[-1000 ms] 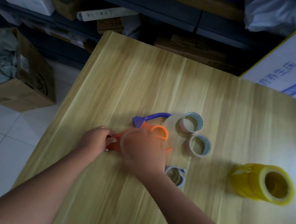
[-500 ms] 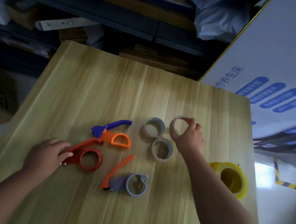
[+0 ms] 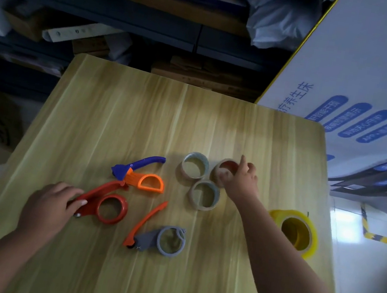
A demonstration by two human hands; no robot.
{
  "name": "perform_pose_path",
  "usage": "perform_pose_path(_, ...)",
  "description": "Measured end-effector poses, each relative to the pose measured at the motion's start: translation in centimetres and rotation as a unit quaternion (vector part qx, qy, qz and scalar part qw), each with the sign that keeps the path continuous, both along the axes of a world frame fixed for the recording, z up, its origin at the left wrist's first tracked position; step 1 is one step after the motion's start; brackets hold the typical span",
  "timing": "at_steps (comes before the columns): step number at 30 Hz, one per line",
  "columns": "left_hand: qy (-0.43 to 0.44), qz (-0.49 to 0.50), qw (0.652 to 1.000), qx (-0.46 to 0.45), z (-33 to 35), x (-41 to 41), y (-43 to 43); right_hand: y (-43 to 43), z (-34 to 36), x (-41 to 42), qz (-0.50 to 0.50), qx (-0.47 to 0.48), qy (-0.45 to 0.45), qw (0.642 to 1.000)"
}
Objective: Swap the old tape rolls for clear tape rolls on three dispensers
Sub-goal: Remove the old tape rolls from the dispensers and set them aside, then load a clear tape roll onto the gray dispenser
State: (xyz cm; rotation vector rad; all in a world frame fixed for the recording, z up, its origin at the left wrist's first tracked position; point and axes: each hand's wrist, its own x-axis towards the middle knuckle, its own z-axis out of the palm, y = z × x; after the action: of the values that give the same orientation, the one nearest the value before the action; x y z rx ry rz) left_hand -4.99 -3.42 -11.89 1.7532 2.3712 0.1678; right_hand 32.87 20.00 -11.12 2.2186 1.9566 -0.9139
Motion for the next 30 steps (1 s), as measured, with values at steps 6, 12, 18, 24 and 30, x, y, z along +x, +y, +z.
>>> perform_pose_path(6, 0.011, -0.012, 0.999, 0.044, 1.6, 2.6, 1.4, -5.9, 7.8, 6.5, 0.12, 0.15, -0.111, 0.975)
perform_pose_path(12, -0.019, -0.005, 0.999, 0.042, 1.5, 7.4, 2.2, -9.0, 7.7, 15.9, 0.011, -0.005, -0.147, 0.989)
perform_pose_path(18, -0.037, -0.025, 0.999, 0.029, 0.8, 11.2, 2.6, -9.0, 4.8, 17.5, 0.034, -0.036, -0.071, 0.996)
perform_pose_path(24, -0.029, -0.026, 0.999, 0.022, 0.7, 14.3, 1.6, -8.6, 5.2, 17.5, 0.074, 0.004, -0.061, 0.995)
perform_pose_path(30, -0.119, -0.13, 0.984, -0.03, 4.1, 20.6, 3.2, -10.5, 8.4, 12.4, 0.184, 0.079, -0.004, 0.98)
